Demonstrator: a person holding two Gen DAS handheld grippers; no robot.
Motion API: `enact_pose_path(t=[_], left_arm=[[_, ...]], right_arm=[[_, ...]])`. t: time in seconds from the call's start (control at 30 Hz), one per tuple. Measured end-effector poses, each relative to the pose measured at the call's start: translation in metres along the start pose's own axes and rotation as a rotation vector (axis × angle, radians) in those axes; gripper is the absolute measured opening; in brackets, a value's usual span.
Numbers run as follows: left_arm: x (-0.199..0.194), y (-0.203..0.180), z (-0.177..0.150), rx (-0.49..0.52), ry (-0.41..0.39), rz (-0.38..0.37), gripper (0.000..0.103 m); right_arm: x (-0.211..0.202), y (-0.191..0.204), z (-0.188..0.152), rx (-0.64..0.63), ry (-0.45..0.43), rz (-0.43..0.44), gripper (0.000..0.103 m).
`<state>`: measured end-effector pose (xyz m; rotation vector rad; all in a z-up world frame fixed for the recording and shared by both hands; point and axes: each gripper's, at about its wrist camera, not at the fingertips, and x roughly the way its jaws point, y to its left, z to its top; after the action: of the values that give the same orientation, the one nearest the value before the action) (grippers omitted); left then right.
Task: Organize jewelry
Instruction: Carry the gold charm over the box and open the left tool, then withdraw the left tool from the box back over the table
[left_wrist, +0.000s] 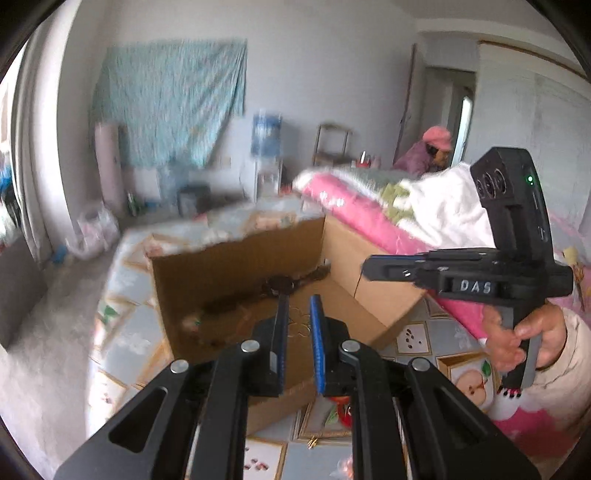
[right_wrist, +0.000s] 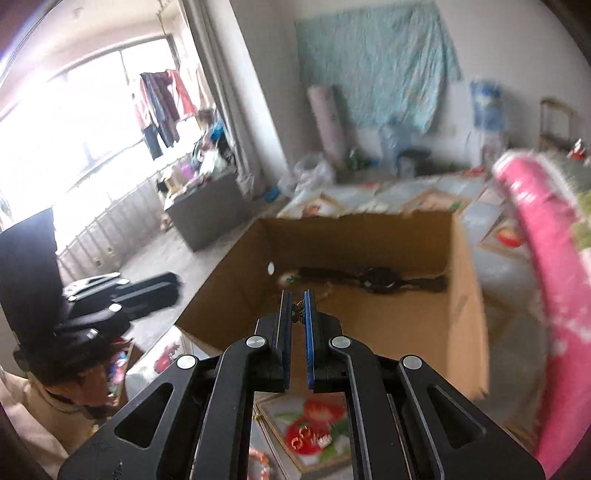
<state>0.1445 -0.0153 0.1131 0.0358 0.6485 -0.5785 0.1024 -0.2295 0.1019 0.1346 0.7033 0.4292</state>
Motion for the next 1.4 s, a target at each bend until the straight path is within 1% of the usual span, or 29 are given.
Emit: enact_pose_path(t=[0.03, 0.07, 0.1, 0.13, 0.2, 0.3, 0.37, 0.4, 0.47, 0.53, 0.6, 0.77, 0.93, 0.97, 1.07, 1.17, 1.2, 1.23, 1.27, 1.33, 1.4], left_arm=[[0.017, 0.006, 0.005, -0.035, 0.05, -0.01, 0.011], [0.036, 0.013, 0.009, -0.075, 0.116, -0.02, 0.011], [0.049, 0.018, 0.012, -0.103, 0.162, -0.029, 0.011], [0.061, 0.024, 0.015, -0.132, 0.196, -0.037, 0.011], [0.086, 0.031, 0.016, -0.173, 0.264, -0.058, 0.011], [0.111, 0.042, 0.016, -0.232, 0.337, -0.053, 0.012], [0.12, 0.046, 0.016, -0.266, 0.365, -0.046, 0.012], [0.123, 0.049, 0.015, -0.282, 0.377, -0.041, 0.012], [0.127, 0.052, 0.014, -0.306, 0.386, -0.043, 0.012], [0.13, 0.056, 0.011, -0.333, 0.397, -0.058, 0.014], [0.132, 0.059, 0.009, -0.349, 0.403, -0.066, 0.018], [0.13, 0.067, 0.011, -0.386, 0.379, -0.08, 0.018], [0.11, 0.067, 0.02, -0.382, 0.306, -0.082, 0.018], [0.104, 0.066, 0.022, -0.377, 0.288, -0.082, 0.018], [0.083, 0.063, 0.026, -0.357, 0.236, -0.076, 0.018], [0.048, 0.056, 0.026, -0.311, 0.146, -0.07, 0.019], [0.029, 0.052, 0.023, -0.284, 0.1, -0.063, 0.022], [0.017, 0.05, 0.02, -0.263, 0.072, -0.06, 0.024], [0.001, 0.047, 0.016, -0.239, 0.039, -0.052, 0.027], [-0.023, 0.043, 0.005, -0.207, -0.001, -0.035, 0.031], [-0.045, 0.04, -0.008, -0.183, -0.027, -0.029, 0.034]], right_arm=[[0.015, -0.005, 0.005, 0.009, 0.046, -0.002, 0.004], [0.025, -0.008, 0.008, 0.018, 0.073, -0.002, 0.004], [0.039, -0.013, 0.012, 0.036, 0.113, -0.003, 0.005], [0.051, -0.019, 0.016, 0.048, 0.15, -0.005, 0.005], [0.067, -0.023, 0.023, 0.065, 0.189, -0.022, 0.005], [0.086, -0.031, 0.026, 0.082, 0.23, -0.029, 0.005], [0.088, -0.036, 0.026, 0.094, 0.243, -0.029, 0.006], [0.089, -0.038, 0.027, 0.104, 0.242, -0.027, 0.008], [0.089, -0.041, 0.029, 0.114, 0.234, -0.025, 0.008], [0.088, -0.043, 0.031, 0.122, 0.224, -0.026, 0.008], [0.087, -0.046, 0.032, 0.128, 0.217, -0.026, 0.008], [0.081, -0.05, 0.035, 0.143, 0.192, -0.029, 0.009], [0.059, -0.053, 0.036, 0.166, 0.141, -0.039, 0.018], [0.054, -0.053, 0.037, 0.171, 0.129, -0.038, 0.019], [0.027, -0.051, 0.034, 0.183, 0.064, -0.023, 0.022], [-0.007, -0.046, 0.026, 0.19, -0.015, 0.003, 0.028], [-0.015, -0.044, 0.023, 0.189, -0.035, 0.007, 0.031], [-0.029, -0.041, 0.018, 0.184, -0.061, 0.019, 0.036], [-0.037, -0.039, 0.014, 0.18, -0.078, 0.029, 0.038], [-0.057, -0.032, 0.001, 0.16, -0.108, 0.057, 0.044], [-0.074, -0.024, -0.013, 0.131, -0.125, 0.084, 0.045]])
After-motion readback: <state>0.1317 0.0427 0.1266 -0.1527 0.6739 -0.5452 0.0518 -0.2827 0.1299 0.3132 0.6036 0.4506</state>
